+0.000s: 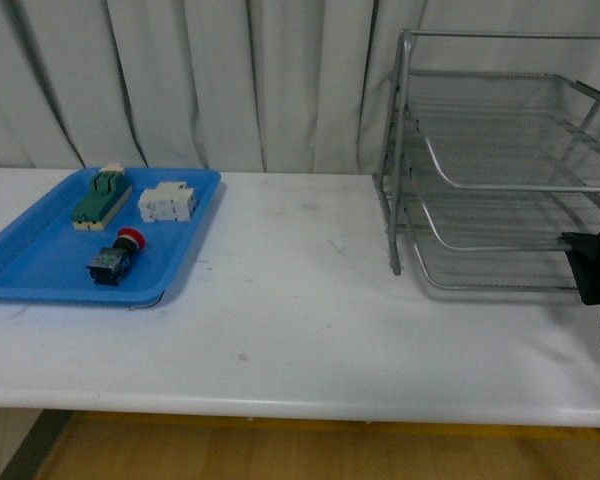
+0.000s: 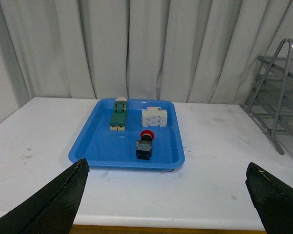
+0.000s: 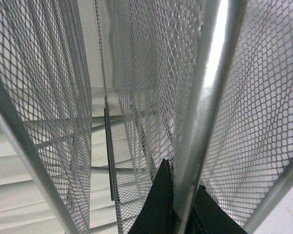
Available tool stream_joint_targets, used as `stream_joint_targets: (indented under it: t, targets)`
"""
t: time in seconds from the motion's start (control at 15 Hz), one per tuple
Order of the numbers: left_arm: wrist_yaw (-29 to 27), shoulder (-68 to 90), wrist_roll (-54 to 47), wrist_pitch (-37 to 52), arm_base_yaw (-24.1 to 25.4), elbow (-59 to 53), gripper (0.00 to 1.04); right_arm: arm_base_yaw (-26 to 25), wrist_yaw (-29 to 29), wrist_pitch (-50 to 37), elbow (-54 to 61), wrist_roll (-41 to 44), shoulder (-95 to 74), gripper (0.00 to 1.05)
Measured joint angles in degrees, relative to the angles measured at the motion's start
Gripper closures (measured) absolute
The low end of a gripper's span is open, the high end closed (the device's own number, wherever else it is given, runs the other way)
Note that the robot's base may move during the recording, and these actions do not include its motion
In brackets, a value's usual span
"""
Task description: Place button on rack with both arms
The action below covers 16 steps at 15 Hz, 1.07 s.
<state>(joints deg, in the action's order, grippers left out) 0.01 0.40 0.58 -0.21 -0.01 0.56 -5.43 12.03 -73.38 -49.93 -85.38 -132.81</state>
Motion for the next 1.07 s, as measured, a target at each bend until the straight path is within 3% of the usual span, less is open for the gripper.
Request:
stream_joint_targets:
  t: [0.74, 0.8, 1.07]
  targets:
    - [0.0, 0.0, 0.0, 0.0, 0.0, 0.0, 0.07, -3.6, 4.7, -1.5, 23.6, 6.0, 12.1, 1.02]
    - [0.0, 0.0, 0.0, 0.0, 0.0, 0.0, 0.07, -3.7, 4.9, -1.4, 23.6, 7.8, 12.2, 0.97]
    - [0.0, 0.0, 0.0, 0.0, 0.0, 0.0, 0.07, -5.9, 4.3, -0.3, 24.0, 12.1, 13.6, 0.50]
